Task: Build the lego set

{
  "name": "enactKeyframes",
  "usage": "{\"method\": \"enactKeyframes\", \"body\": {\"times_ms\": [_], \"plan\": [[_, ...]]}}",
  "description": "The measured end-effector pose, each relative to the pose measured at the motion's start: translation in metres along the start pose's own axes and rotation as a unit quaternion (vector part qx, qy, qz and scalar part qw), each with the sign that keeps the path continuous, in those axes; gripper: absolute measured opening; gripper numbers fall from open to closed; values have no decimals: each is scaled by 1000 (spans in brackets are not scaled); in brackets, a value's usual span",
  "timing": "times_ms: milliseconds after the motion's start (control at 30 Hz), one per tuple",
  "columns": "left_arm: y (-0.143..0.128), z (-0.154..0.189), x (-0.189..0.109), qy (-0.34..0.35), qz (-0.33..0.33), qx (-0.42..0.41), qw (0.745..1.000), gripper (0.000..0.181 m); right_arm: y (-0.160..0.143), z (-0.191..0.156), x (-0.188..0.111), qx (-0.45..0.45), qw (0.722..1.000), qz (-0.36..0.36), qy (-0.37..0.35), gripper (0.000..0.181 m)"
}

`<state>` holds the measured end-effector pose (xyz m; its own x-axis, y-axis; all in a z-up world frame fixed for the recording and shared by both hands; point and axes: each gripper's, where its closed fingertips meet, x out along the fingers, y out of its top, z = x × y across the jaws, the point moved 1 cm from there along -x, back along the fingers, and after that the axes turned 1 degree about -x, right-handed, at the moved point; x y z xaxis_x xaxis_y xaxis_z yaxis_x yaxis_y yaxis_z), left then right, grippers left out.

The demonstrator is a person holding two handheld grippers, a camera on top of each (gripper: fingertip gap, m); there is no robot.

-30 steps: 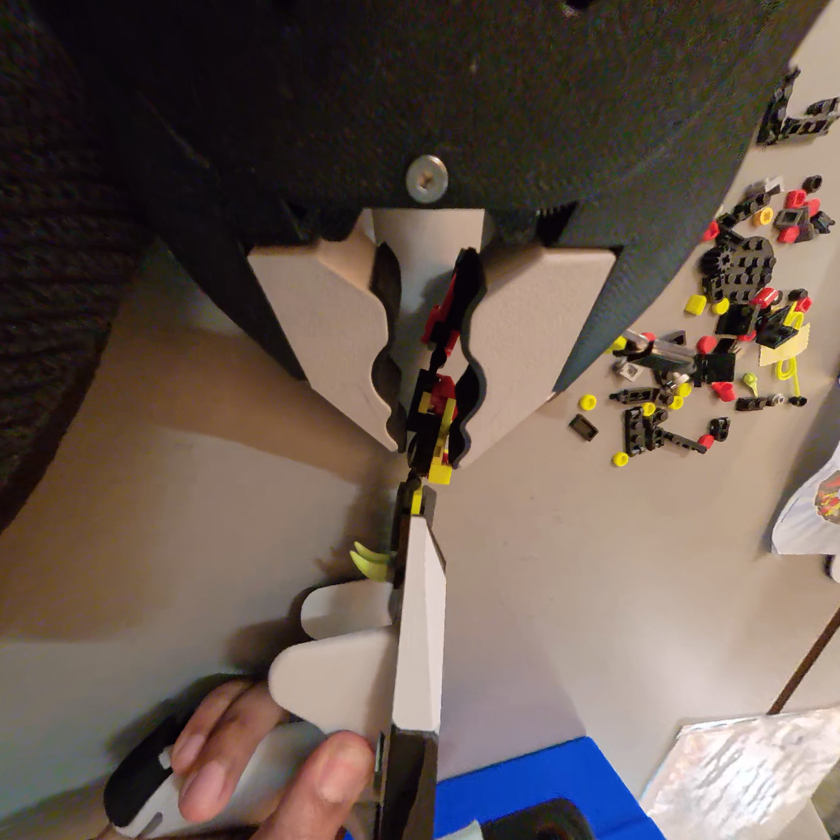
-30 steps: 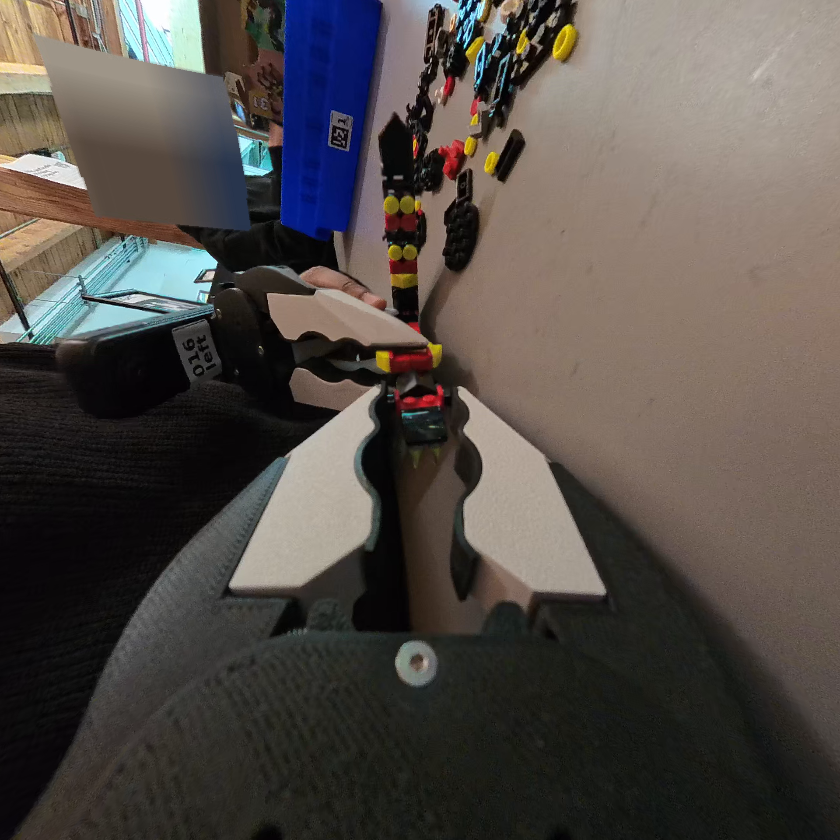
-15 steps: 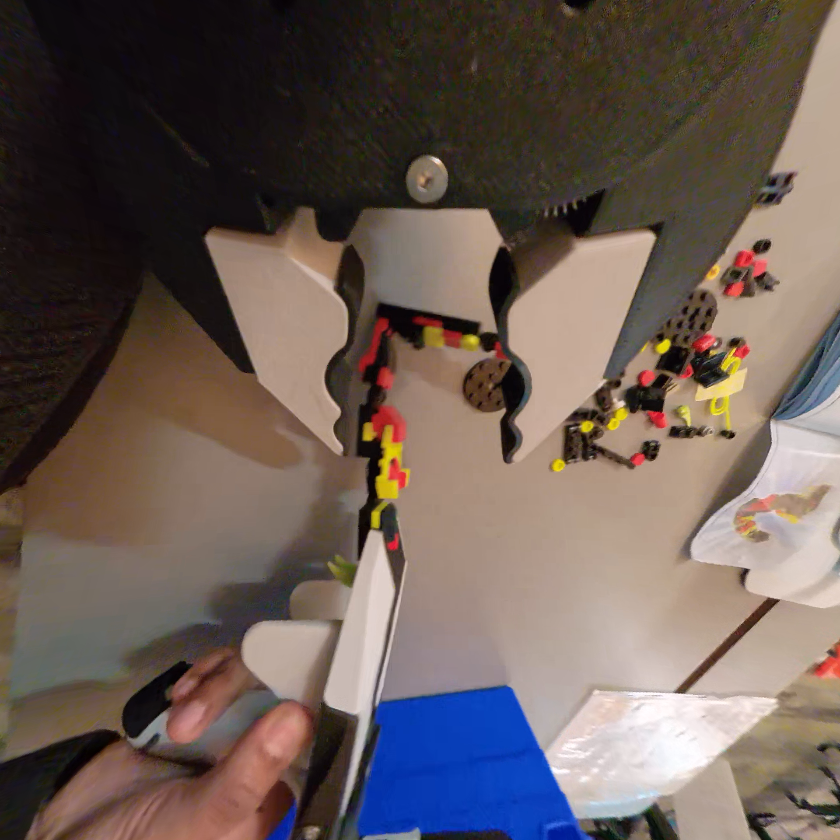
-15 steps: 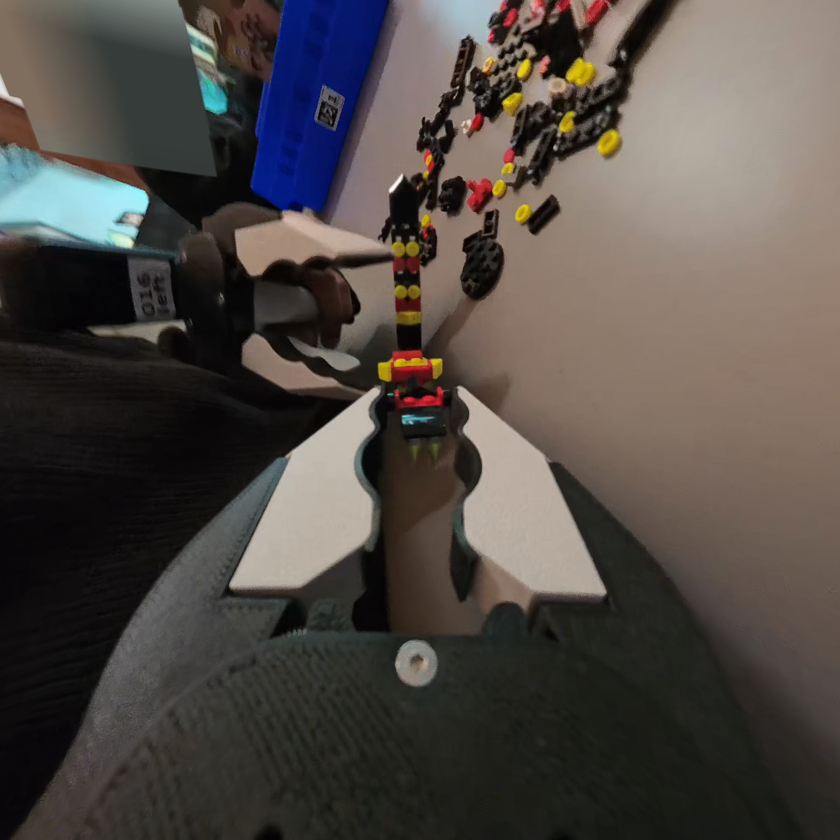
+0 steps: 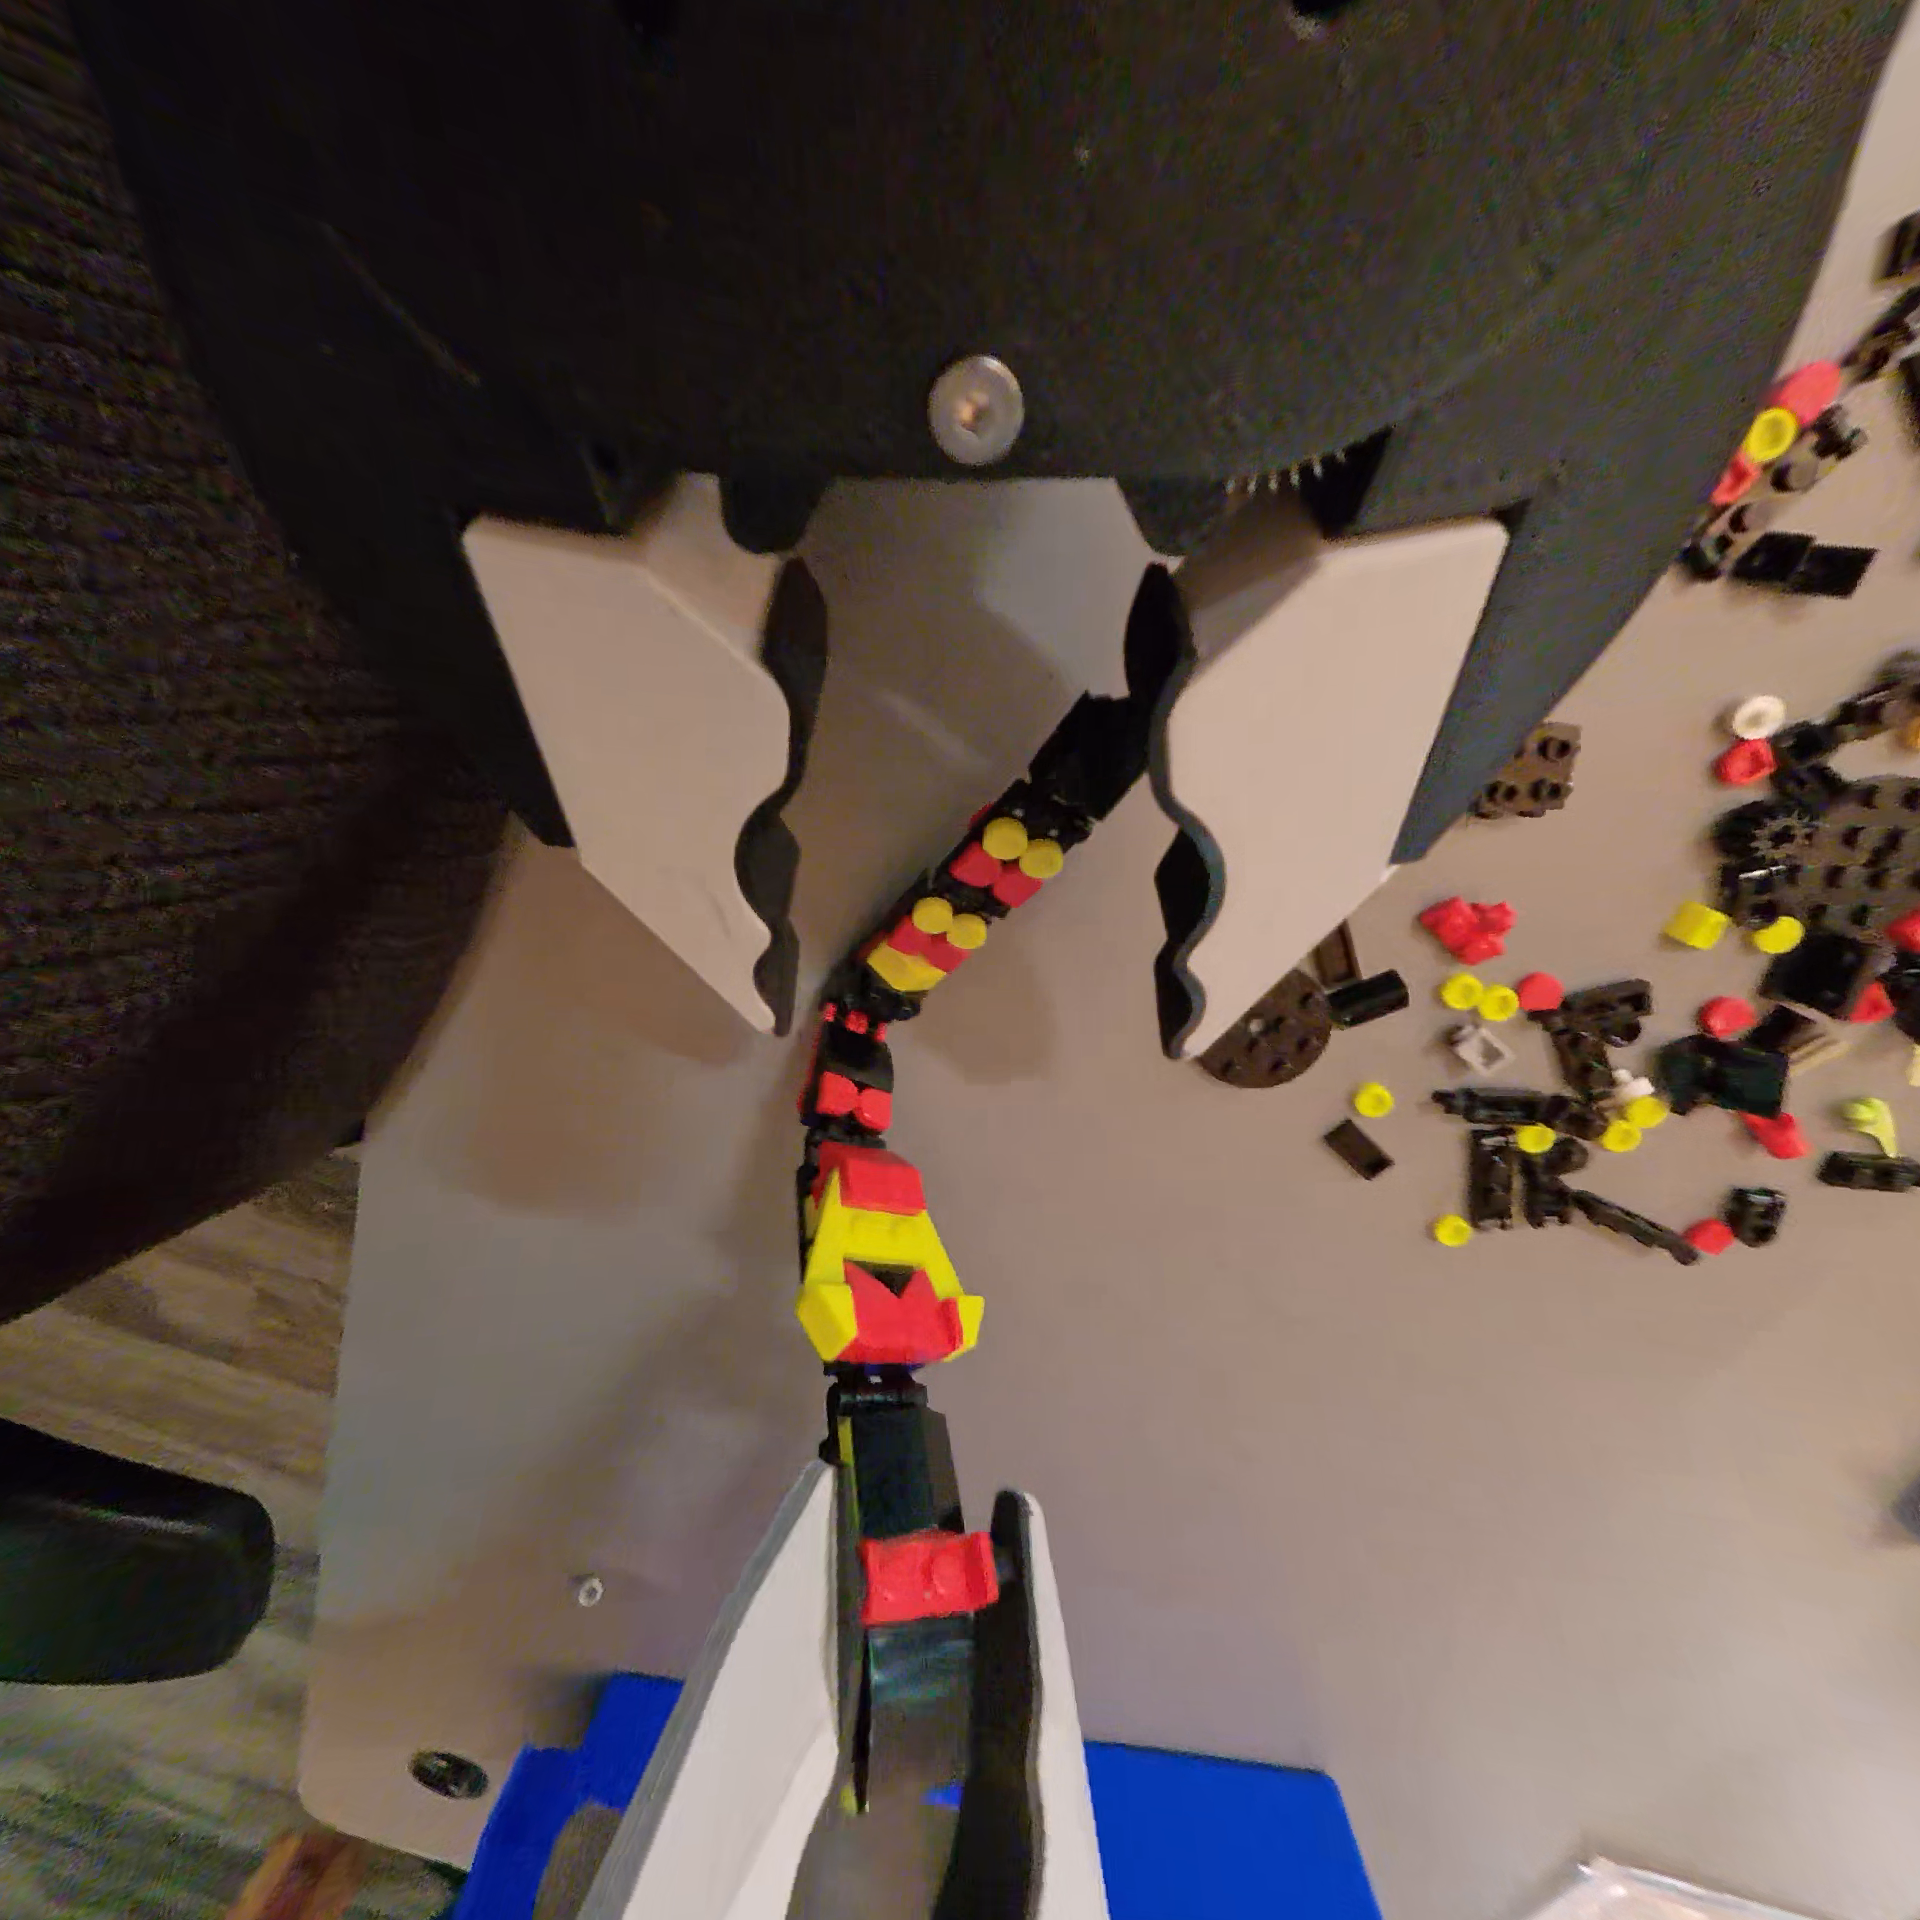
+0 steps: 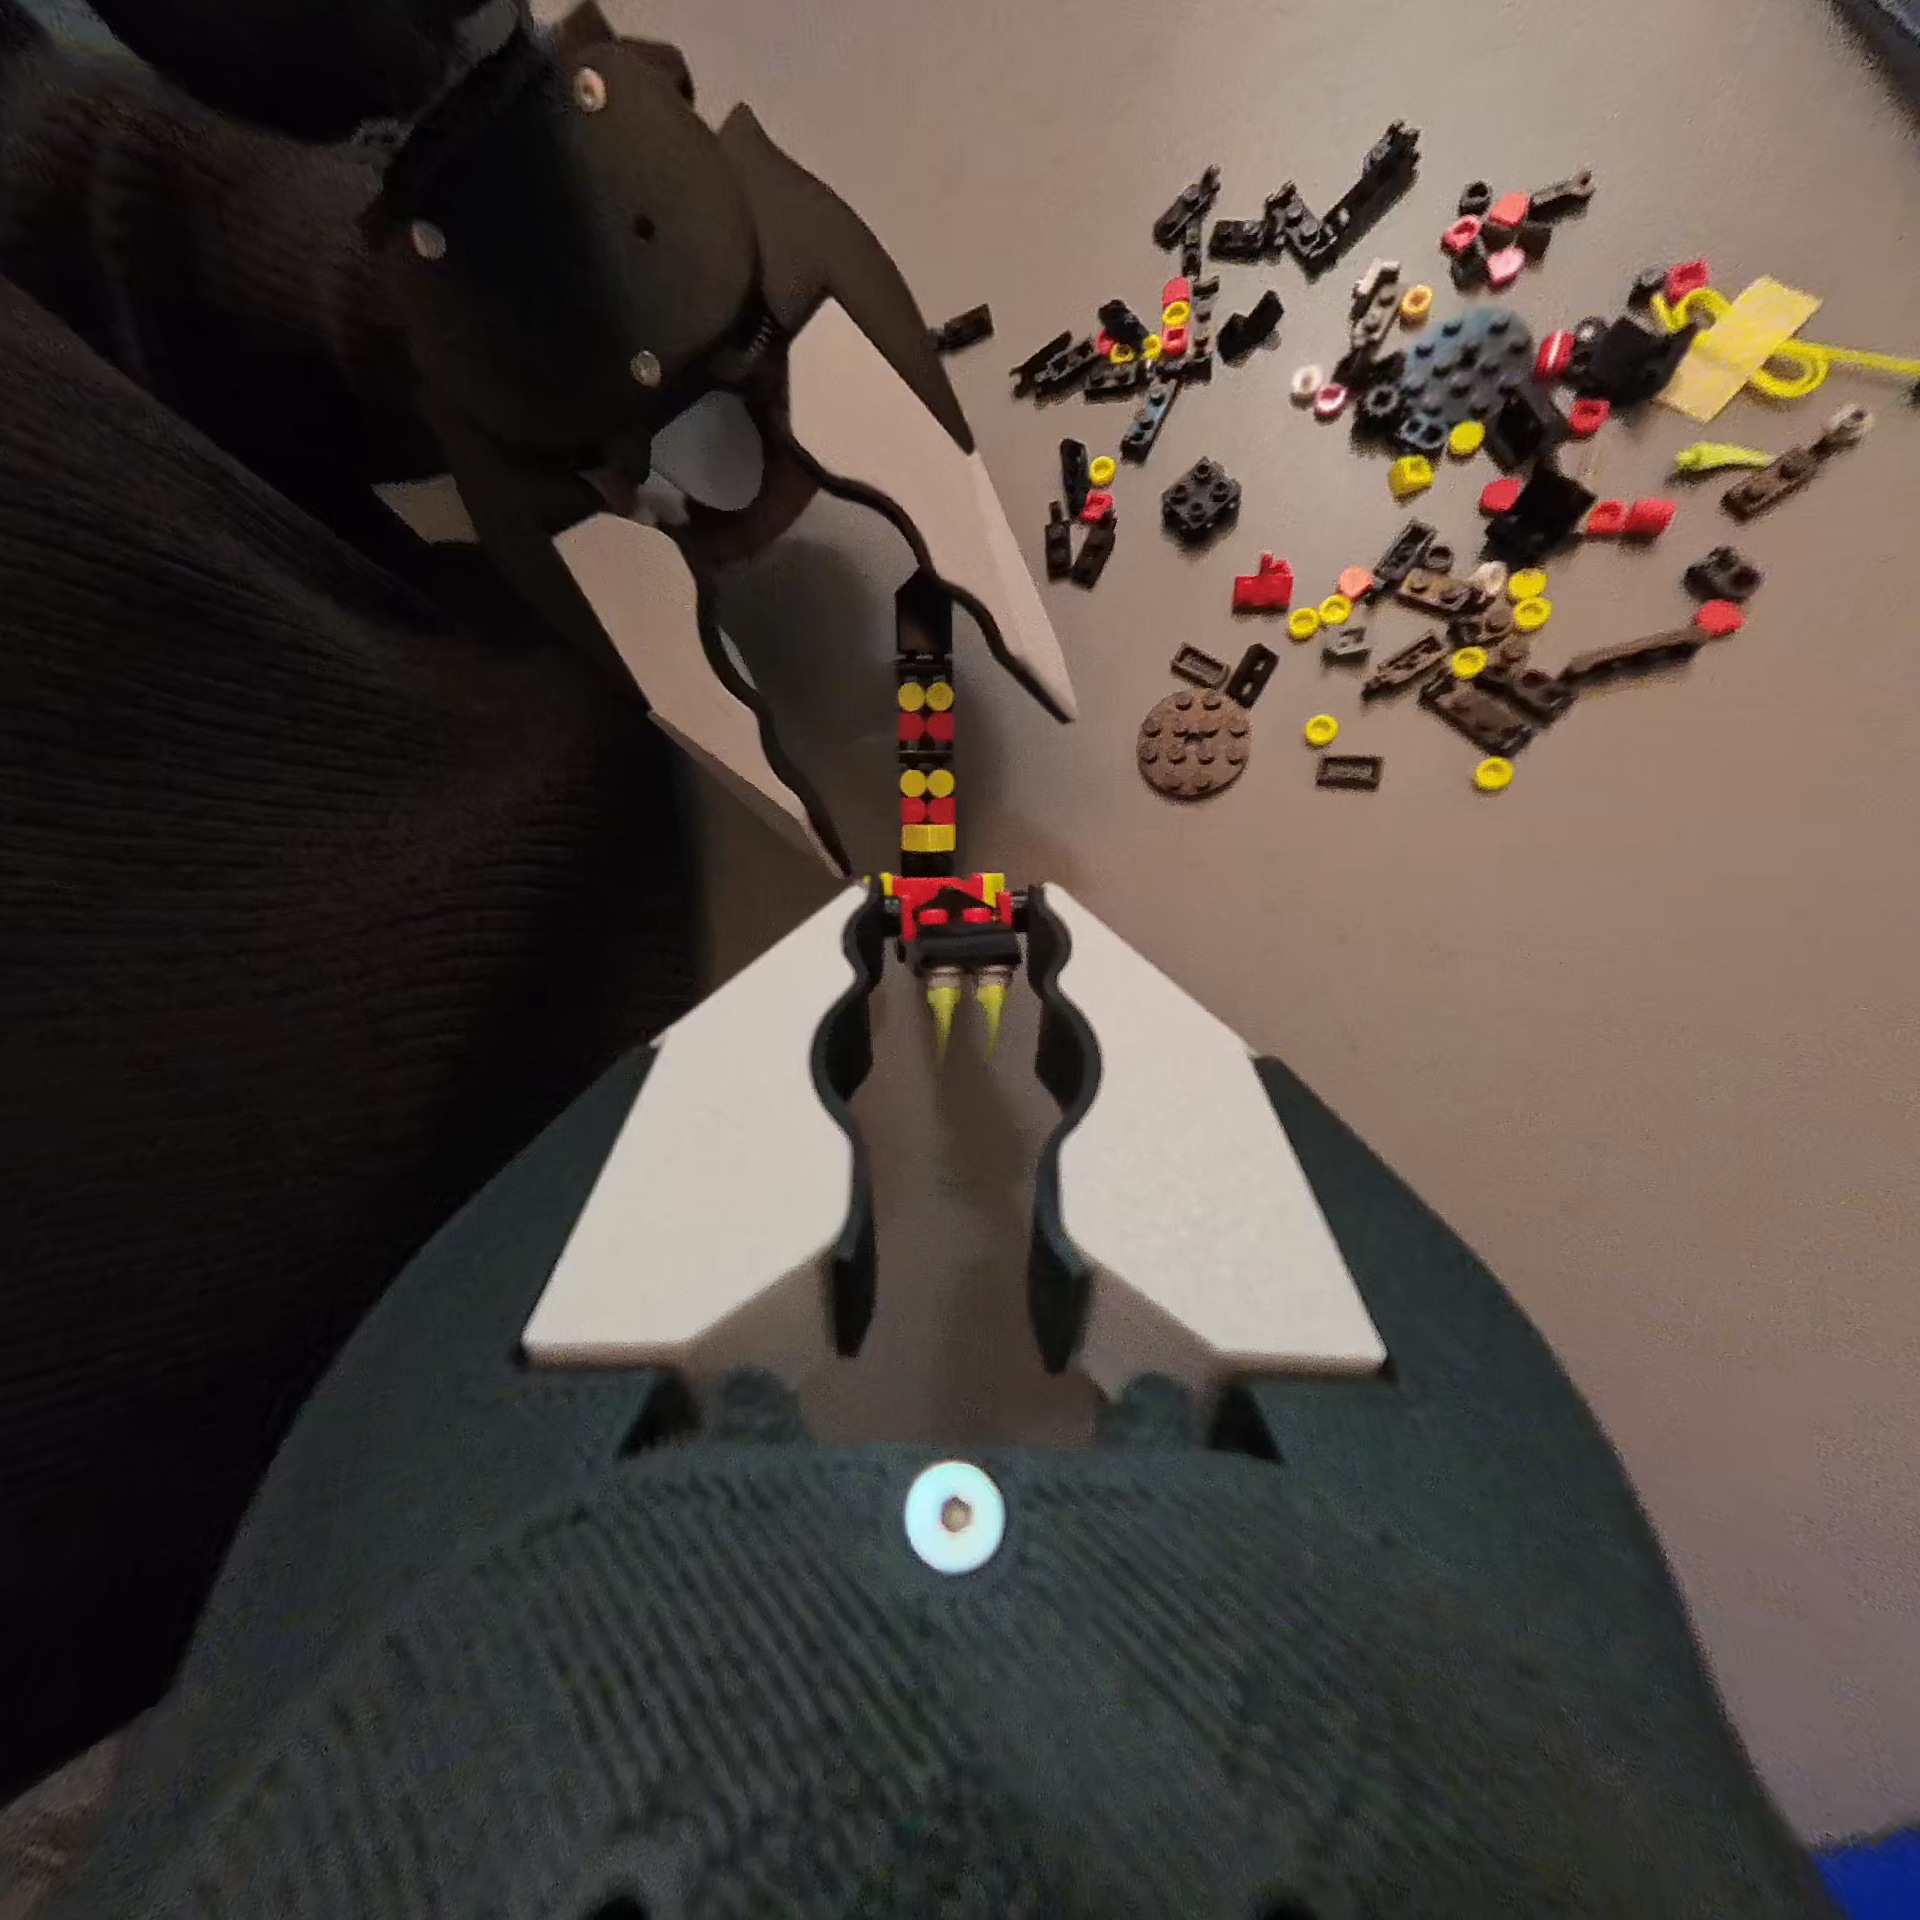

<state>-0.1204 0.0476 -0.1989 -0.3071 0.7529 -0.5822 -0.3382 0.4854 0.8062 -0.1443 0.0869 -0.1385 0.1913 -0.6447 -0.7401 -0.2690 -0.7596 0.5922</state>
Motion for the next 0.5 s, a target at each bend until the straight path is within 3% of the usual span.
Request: {"method": "enactKeyframes", "body": {"times_ms": [500], "plan": [[-18,-1,3,-22,-45,-60,997,50,17,0,7,-129,986,-68,-85,26]]}}
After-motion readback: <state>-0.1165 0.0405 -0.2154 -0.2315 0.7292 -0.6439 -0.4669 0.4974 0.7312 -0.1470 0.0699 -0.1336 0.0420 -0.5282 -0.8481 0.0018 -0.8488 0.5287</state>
